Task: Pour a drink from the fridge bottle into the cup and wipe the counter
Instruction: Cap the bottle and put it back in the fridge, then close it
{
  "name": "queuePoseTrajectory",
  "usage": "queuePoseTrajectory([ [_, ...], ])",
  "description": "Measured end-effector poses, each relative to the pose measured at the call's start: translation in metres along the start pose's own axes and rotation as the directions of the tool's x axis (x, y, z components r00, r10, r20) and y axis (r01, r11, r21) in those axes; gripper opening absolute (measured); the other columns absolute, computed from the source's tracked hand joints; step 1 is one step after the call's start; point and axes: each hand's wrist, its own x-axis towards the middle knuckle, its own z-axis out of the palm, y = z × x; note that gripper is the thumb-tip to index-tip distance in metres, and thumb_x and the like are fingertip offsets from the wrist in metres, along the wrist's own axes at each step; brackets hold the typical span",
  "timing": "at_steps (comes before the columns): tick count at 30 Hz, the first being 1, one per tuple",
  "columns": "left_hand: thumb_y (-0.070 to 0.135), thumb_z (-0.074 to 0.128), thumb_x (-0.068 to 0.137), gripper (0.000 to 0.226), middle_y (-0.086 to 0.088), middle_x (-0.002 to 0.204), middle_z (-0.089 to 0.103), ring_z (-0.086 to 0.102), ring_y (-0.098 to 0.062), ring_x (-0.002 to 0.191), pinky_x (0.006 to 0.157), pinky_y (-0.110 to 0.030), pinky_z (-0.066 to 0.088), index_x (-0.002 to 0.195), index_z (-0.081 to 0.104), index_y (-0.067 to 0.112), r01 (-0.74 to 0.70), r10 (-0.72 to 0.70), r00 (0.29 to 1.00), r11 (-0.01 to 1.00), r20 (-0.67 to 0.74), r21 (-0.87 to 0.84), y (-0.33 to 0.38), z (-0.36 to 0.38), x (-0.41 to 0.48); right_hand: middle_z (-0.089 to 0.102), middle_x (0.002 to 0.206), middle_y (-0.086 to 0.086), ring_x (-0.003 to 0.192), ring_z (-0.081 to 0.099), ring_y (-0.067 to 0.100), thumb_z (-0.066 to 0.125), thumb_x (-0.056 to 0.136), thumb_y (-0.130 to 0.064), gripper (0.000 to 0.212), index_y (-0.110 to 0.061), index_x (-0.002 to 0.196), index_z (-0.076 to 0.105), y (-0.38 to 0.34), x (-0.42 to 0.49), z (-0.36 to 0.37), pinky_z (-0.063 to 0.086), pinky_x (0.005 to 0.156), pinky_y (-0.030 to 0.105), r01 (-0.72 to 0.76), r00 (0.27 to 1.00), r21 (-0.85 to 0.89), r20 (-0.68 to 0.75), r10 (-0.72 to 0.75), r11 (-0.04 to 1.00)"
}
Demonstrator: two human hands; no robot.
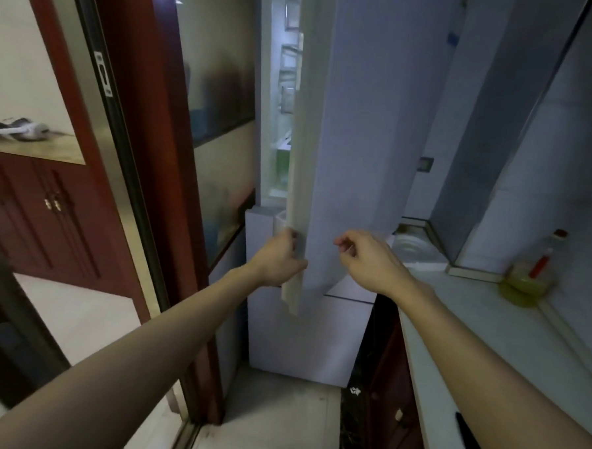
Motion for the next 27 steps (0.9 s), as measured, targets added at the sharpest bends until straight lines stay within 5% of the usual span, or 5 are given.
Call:
queuePoseTrajectory([
  [3,0.022,0.065,0.094,0.060,-0.012,0.133,0.056,0.060,-0.028,0.114,0.095,-0.037,0.052,0.144,0.036,0.006,0.073,-0.076,0.995,0.996,-0.059,-0.050,-0.018,-0.011,0.015,0.059,0.118,0.003,0.103,0.058,0.019,0.049,0.093,-0.013,0.032,-0.012,0.123,0.059,-0.005,0.023,0.007,0.040,0.085,0.024,0.053,0.998,-0.028,0.020,-0.052,0.998],
  [8,0.016,0.065,0.093,0.054,-0.010,0.127,0.059,0.060,-0.021,0.101,0.082,-0.031,0.050,0.139,0.037,0.008,0.093,-0.100,0.988,0.994,-0.116,-0.061,-0.057,-0.027,0.045,0.046,0.133,0.003,0.114,0.053,0.020,0.048,0.094,-0.017,0.042,-0.013,0.135,0.047,-0.012,0.073,0.030,0.046,0.094,0.038,0.137,0.990,-0.076,0.036,-0.134,0.988],
  [18,0.019,0.064,0.095,0.049,-0.010,0.130,0.058,0.052,-0.014,0.097,0.083,-0.025,0.045,0.137,0.043,0.007,0.242,-0.243,0.969,0.970,0.040,0.031,-0.154,-0.048,0.134,0.053,0.120,0.010,0.117,0.045,0.027,0.051,0.088,-0.013,0.031,-0.008,0.118,0.055,-0.019,0.209,0.080,0.041,0.097,0.041,0.185,0.983,-0.215,0.041,-0.180,0.959],
  [27,0.019,0.066,0.093,0.059,-0.013,0.137,0.056,0.056,-0.036,0.125,0.102,-0.046,0.049,0.144,0.040,0.005,0.309,-0.324,0.944,0.932,-0.056,-0.189,-0.202,-0.060,0.215,0.057,0.116,0.015,0.113,0.048,0.033,0.054,0.081,-0.010,0.036,-0.006,0.116,0.059,-0.017,0.300,0.116,0.043,0.095,0.043,0.170,0.984,-0.266,-0.011,-0.179,0.949],
])
